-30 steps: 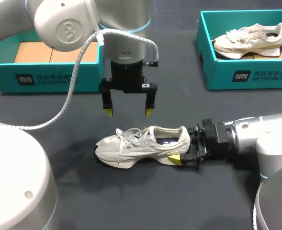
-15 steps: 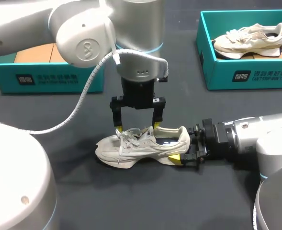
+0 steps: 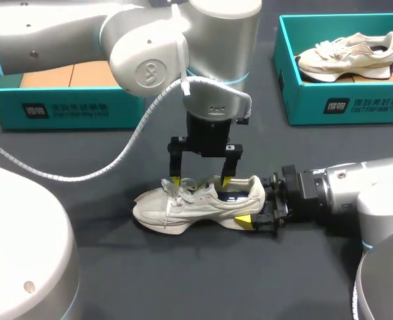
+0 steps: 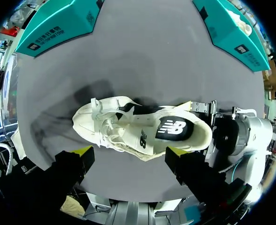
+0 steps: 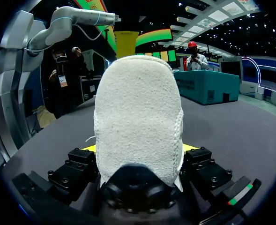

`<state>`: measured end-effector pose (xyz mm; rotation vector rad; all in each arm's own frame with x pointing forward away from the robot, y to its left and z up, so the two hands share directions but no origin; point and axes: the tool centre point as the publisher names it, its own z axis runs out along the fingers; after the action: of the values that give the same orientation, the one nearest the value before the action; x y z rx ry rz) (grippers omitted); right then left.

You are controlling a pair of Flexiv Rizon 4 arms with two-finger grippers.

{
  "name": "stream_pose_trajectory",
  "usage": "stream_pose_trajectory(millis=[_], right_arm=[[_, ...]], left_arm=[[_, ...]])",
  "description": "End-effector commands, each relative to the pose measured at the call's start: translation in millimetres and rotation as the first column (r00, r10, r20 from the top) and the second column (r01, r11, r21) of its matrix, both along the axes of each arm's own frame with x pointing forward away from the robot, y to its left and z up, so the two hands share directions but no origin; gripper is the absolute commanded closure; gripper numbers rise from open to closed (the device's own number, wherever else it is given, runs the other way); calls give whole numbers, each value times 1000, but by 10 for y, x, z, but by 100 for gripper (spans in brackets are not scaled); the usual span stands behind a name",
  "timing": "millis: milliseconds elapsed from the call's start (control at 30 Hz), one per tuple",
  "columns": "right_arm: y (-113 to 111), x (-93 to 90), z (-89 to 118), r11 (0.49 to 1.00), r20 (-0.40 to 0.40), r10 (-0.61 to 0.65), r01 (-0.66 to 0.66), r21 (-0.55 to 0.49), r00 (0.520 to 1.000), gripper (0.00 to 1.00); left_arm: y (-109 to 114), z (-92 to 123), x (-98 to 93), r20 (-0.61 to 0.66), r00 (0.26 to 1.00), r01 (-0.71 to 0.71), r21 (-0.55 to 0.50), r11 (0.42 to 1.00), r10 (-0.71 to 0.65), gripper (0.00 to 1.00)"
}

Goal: Take the shoe out of the shoebox, open the shoe tongue, remove and reinsert the insole, then place the shoe into the shoebox

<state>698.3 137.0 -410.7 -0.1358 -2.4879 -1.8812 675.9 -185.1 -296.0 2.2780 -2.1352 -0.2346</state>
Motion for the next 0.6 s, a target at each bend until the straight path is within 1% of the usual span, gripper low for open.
stream_pose_trajectory(millis=[33,233,600], right_arm=[[20,-10,-11,1000,-2,1,-1,-5,1000,100],[20,-10,-11,1000,-2,1,-1,-5,1000,100],[20,-10,-11,1000,-2,1,-1,-5,1000,100]], left_arm=[[-136,-102,27,-14,1000,8,48,999,-7,0],[-187,-213,68,-34,999,15,86,996,-12,0],[-245,-315,117,-59,998,22,160,987,-13,0]])
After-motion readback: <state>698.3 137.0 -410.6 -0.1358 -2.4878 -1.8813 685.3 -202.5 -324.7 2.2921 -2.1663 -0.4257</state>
